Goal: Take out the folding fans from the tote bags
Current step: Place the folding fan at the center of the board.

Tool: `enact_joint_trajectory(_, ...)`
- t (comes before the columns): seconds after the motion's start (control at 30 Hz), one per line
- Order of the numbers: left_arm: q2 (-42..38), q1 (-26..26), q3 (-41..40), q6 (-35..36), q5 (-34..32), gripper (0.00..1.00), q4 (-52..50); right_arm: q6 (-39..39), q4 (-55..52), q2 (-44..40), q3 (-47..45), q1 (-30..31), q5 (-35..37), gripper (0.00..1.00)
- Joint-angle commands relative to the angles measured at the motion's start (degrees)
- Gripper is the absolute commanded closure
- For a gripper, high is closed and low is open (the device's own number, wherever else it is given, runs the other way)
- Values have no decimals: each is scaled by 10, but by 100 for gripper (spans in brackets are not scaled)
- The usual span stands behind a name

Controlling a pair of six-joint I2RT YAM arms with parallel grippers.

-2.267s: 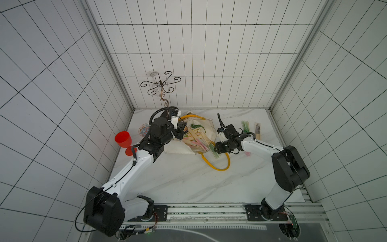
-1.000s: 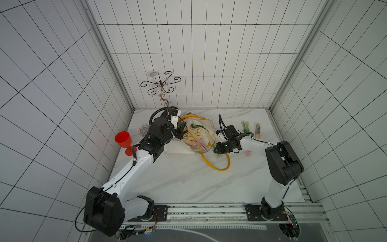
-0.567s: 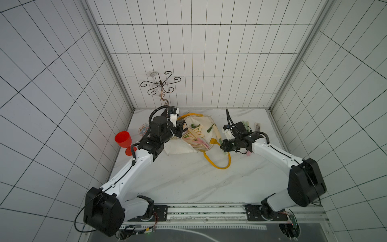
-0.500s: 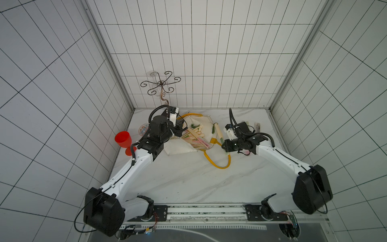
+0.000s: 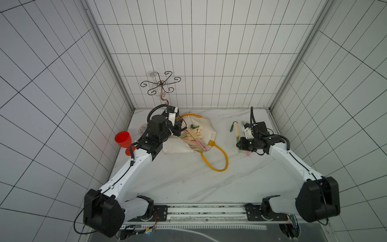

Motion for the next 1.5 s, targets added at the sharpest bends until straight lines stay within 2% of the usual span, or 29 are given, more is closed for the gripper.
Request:
enact_joint_trajectory(0.0, -35, 2, -7, 29, 30, 100, 55, -18, 19, 80, 71, -27, -5, 100)
enact_joint_trajectory(0.17, -47, 3, -16, 27, 42, 100, 66, -31, 39, 193, 149, -48, 0, 100)
enact_joint_trajectory(0.37, -47, 3, -20, 18, 49, 100, 71, -48, 55, 290, 221, -61, -53, 100)
enact_joint_trajectory(0.63, -43, 2, -22, 14, 55, 100, 78, -55, 63, 386, 288, -94, -123, 92)
enact_joint_trajectory(0.8, -40, 4, -26, 18, 61, 100, 85, -48, 62, 402, 285, -114, -114, 81)
enact_joint_trajectory(0.9, -45, 4, -39, 32, 79, 100, 101, -35, 64, 392, 265, -127, -91, 72)
enact_joint_trajectory(1.0, -55, 4, -61, 59, 101, 100, 124, -24, 65, 371, 241, -133, -68, 66)
enact_joint_trajectory(1.17, -74, 5, -85, 88, 125, 100, 144, -13, 68, 312, 201, -134, -38, 64)
enact_joint_trajectory(1.3, -84, 7, -102, 97, 149, 100, 168, 4, 103, 219, 132, -120, -48, 64)
enact_joint_trajectory(1.4, -83, 8, -103, 99, 165, 100, 170, 3, 138, 130, 65, -82, -36, 63)
enact_joint_trajectory(1.47, -80, 8, -103, 99, 172, 100, 168, 0, 149, 76, 29, -41, 1, 63)
